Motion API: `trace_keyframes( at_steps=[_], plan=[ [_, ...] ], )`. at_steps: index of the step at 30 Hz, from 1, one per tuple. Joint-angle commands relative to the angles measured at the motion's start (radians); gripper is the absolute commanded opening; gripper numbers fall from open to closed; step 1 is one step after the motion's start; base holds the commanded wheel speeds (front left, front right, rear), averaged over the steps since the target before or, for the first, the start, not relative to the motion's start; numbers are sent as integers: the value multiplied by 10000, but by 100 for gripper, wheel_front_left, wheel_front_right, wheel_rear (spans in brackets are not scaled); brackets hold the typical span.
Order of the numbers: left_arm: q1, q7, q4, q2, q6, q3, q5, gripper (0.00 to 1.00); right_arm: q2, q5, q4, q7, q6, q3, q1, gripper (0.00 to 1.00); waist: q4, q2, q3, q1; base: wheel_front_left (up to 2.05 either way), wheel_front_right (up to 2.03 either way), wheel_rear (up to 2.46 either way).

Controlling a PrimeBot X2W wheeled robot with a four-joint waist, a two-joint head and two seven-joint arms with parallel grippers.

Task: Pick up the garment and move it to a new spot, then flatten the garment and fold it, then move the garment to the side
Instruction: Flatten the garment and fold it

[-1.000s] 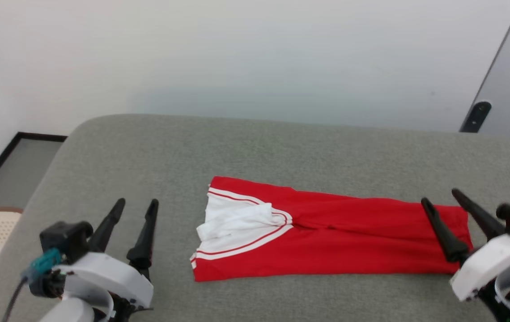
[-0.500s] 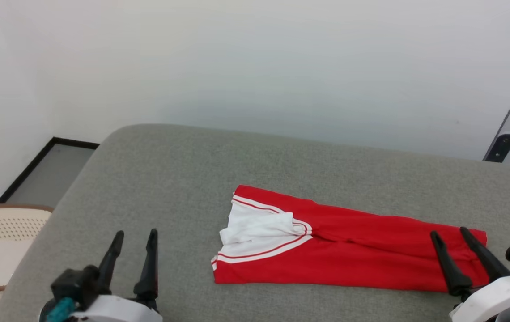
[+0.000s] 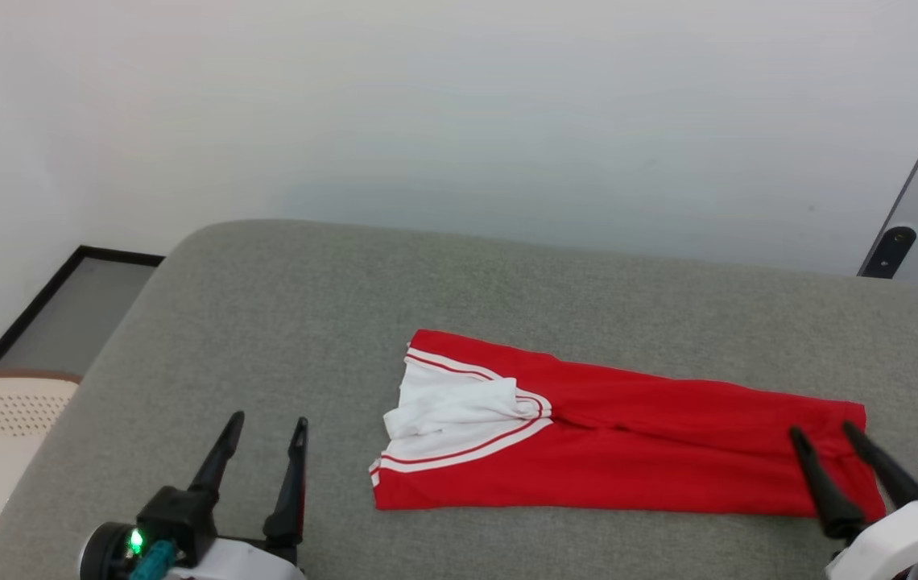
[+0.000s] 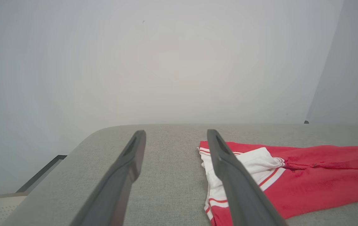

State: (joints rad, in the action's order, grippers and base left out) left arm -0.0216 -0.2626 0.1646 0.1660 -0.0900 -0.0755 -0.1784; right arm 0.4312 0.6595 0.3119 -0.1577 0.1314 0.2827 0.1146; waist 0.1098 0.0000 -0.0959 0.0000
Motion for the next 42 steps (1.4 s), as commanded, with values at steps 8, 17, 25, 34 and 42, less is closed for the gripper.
trace_keyframes(
  at_steps=[8, 17, 25, 34, 42],
  plan=[
    [-128, -17, -22, -244, -346, 411, -120, 100, 1038, 282, 632, 1170, -17, 76, 960, 100, -201, 0, 329, 0, 0, 0, 0],
    [-498, -18, -172, -218, -415, -4, -211, 100, 2121, 1772, 1867, 5093, -17, 1413, 2874, 100, -27, 0, 887, 0, 0, 0, 0],
    [-1056, -18, -347, -200, -419, -649, -515, 100, 2331, 2043, 3270, 7376, -17, 1938, 4674, 100, 390, 0, 1817, 0, 0, 0, 0],
    [-1818, -18, -325, -279, -421, -1121, -888, 100, 2049, 1497, 5119, 8643, -17, 1891, 6002, 100, 849, 0, 2851, 0, 0, 0, 0],
    [-2082, -18, -277, -257, -421, -1331, -1109, 100, 902, 1356, 7141, 9463, -16, 1657, 6096, 100, 1131, 0, 3232, 0, 0, 0, 0]
  ],
)
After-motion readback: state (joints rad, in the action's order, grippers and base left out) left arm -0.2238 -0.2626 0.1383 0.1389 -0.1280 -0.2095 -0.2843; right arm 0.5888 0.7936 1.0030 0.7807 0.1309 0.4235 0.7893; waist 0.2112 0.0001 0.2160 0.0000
